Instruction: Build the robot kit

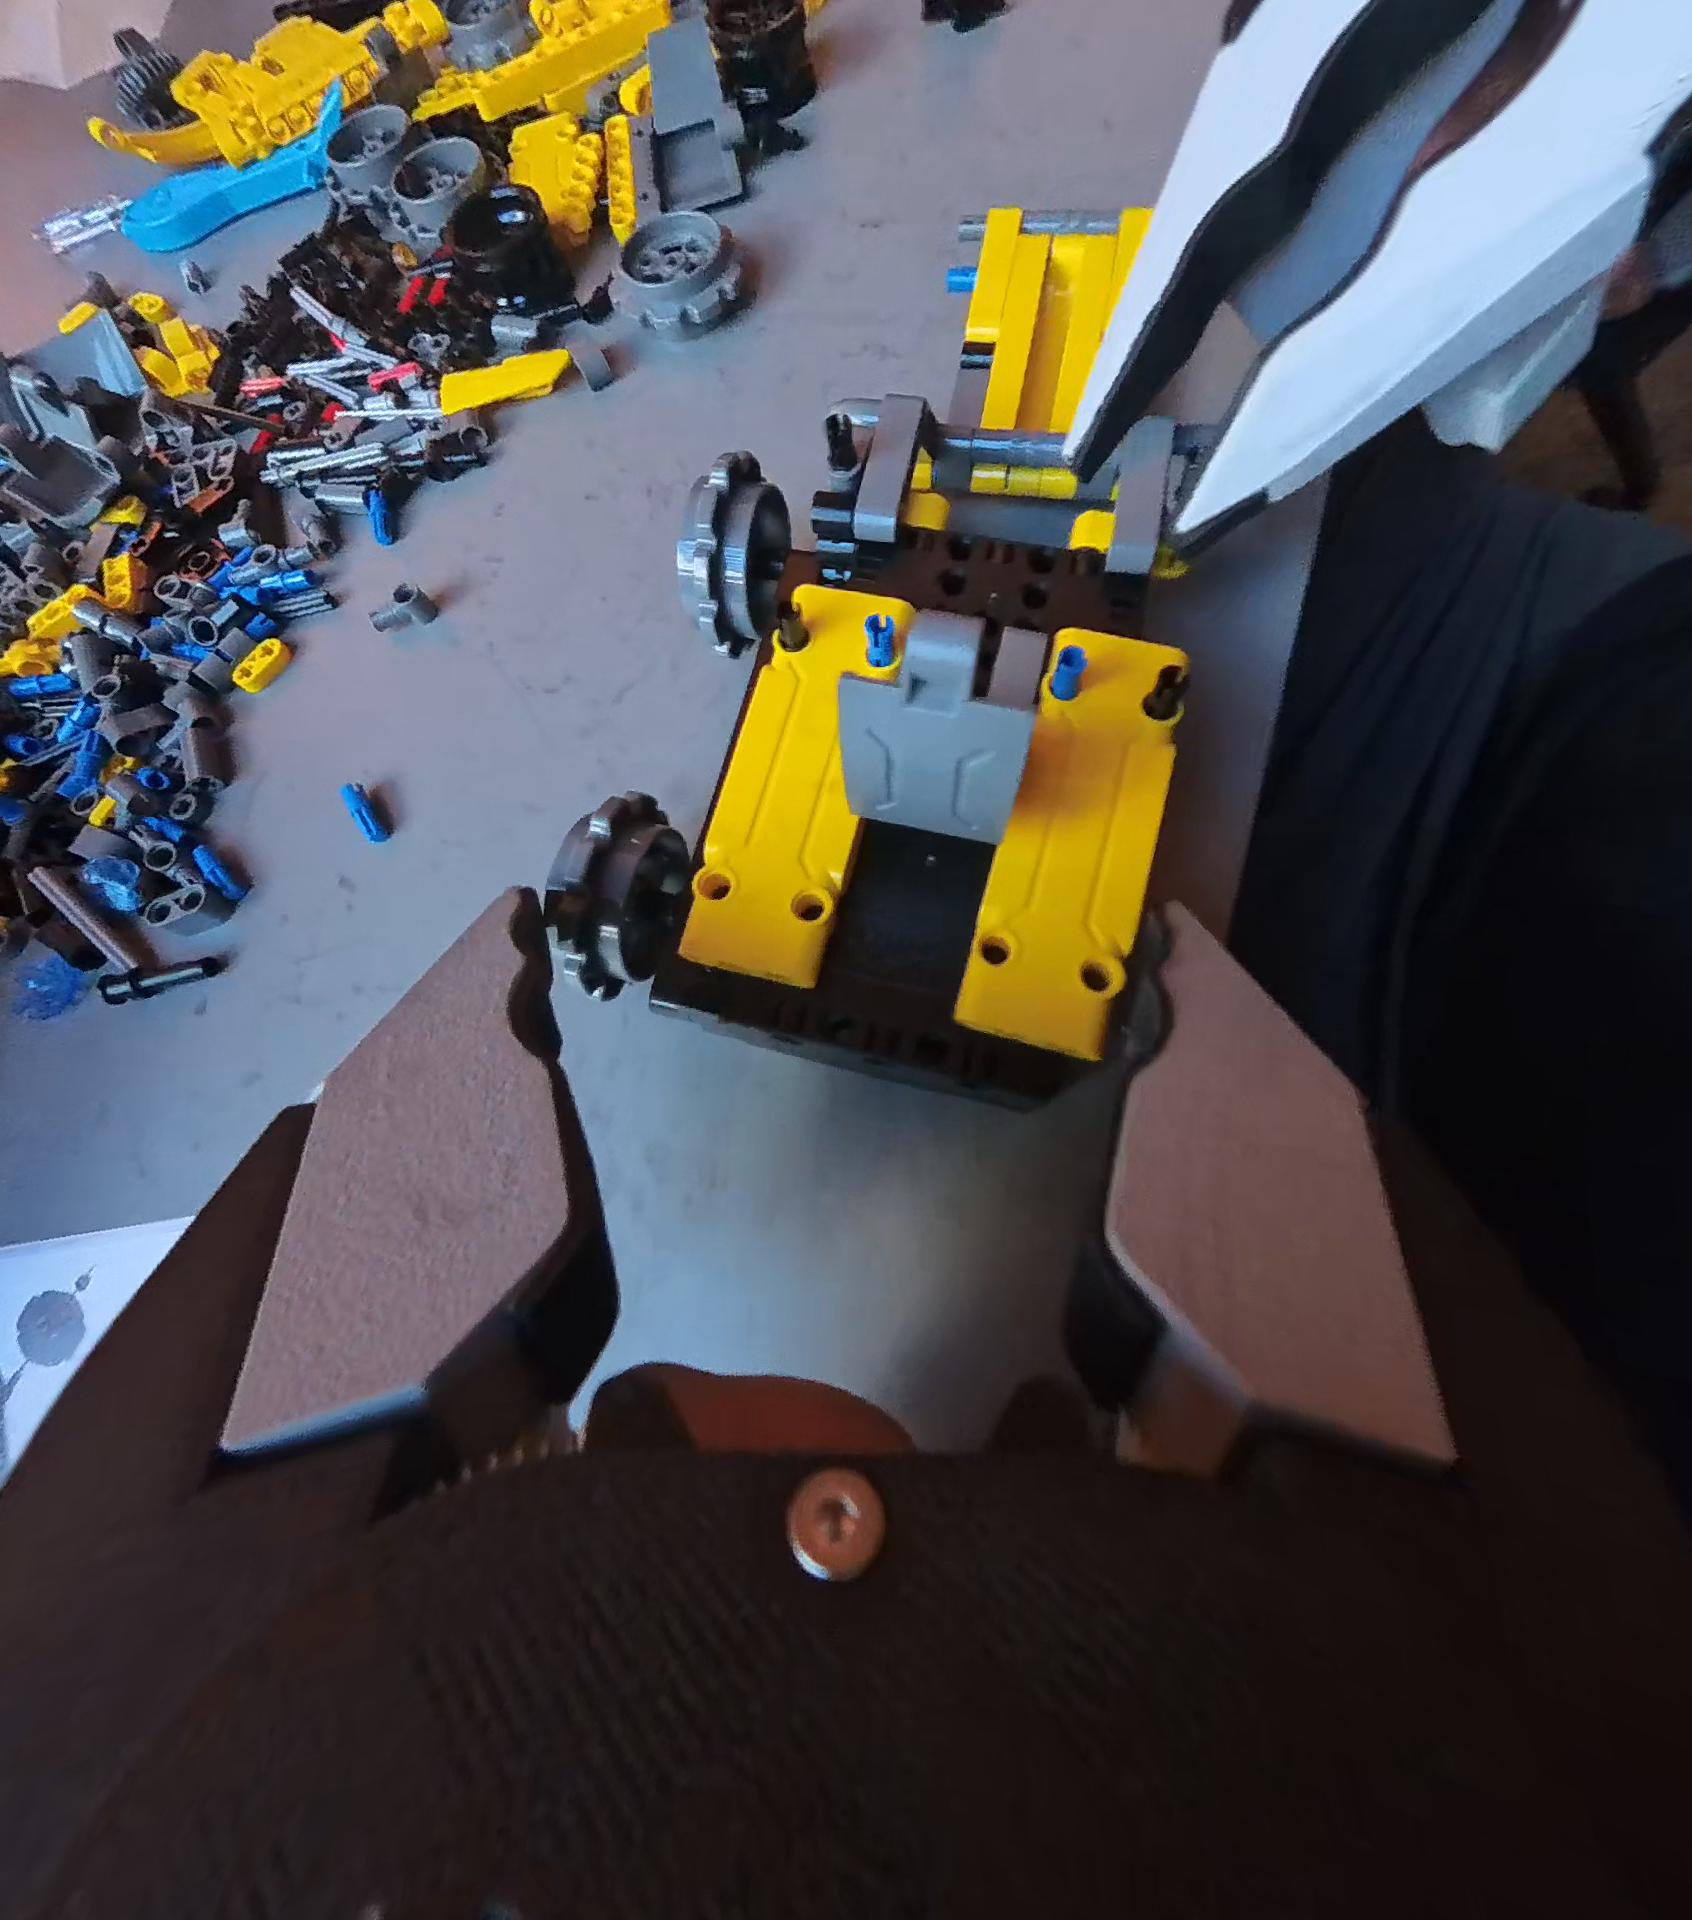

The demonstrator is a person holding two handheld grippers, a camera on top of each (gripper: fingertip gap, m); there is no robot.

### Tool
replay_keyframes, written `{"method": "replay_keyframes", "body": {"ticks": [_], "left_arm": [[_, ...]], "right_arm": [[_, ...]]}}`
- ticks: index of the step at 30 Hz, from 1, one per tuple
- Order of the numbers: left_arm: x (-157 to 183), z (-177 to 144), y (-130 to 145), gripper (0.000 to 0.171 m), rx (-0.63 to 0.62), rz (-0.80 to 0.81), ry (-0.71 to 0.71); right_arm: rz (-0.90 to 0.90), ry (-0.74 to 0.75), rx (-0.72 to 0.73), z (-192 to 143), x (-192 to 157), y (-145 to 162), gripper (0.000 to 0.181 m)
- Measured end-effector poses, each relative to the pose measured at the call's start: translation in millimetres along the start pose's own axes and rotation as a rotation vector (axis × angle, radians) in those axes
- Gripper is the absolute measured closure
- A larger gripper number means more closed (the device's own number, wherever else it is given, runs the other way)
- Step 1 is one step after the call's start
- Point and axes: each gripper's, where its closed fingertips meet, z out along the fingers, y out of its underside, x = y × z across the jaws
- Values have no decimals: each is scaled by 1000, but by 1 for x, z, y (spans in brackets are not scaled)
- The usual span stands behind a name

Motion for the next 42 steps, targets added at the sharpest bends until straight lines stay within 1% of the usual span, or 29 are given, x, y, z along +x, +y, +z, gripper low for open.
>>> {"method": "replay_keyframes", "body": {"ticks": [4,10,12,13,14,16,17,18,19,20,23,24,26,31,33,37,42], "left_arm": [[-1,3,-1,64,-7,-17,-16],[-1,4,-2,65,-10,-27,-31],[1,4,-2,65,-9,-26,-23],[1,4,-2,64,-11,-27,-25],[1,4,-2,65,-10,-27,-25],[1,4,-2,64,-10,-28,-28],[1,5,-2,64,-10,-30,-29],[1,5,-2,64,-11,-30,-29],[1,5,-2,64,-11,-31,-29],[1,5,-2,64,-11,-31,-29],[1,5,-2,64,-10,-31,-29],[1,5,-2,64,-10,-32,-28],[1,5,-2,64,-10,-32,-27],[1,5,-2,64,-11,-31,-26],[0,5,-2,64,-11,-32,-25],[0,5,-1,64,-13,-30,-27],[-1,4,-1,64,-13,-29,-30]], "right_arm": [[157,-40,49,-2,5,-1,157],[336,-140,117,-4,8,-3,157],[399,-196,140,-6,7,-5,158],[435,-218,154,-7,9,-5,161],[462,-234,168,-8,11,-5,181],[463,-260,190,-12,11,-4,181],[448,-259,192,-13,10,-5,181],[433,-263,190,-16,8,-6,175],[416,-264,190,-18,6,-8,164],[393,-255,191,-22,7,-10,160],[246,-227,150,-31,7,-12,160],[176,-222,121,-33,6,-10,162],[35,-168,40,-34,11,-4,161],[-312,-105,-171,-22,9,9,157],[-415,-56,-214,-18,13,9,161],[-521,-46,-285,-16,14,14,160],[-572,-4,-295,-9,17,21,160]]}}
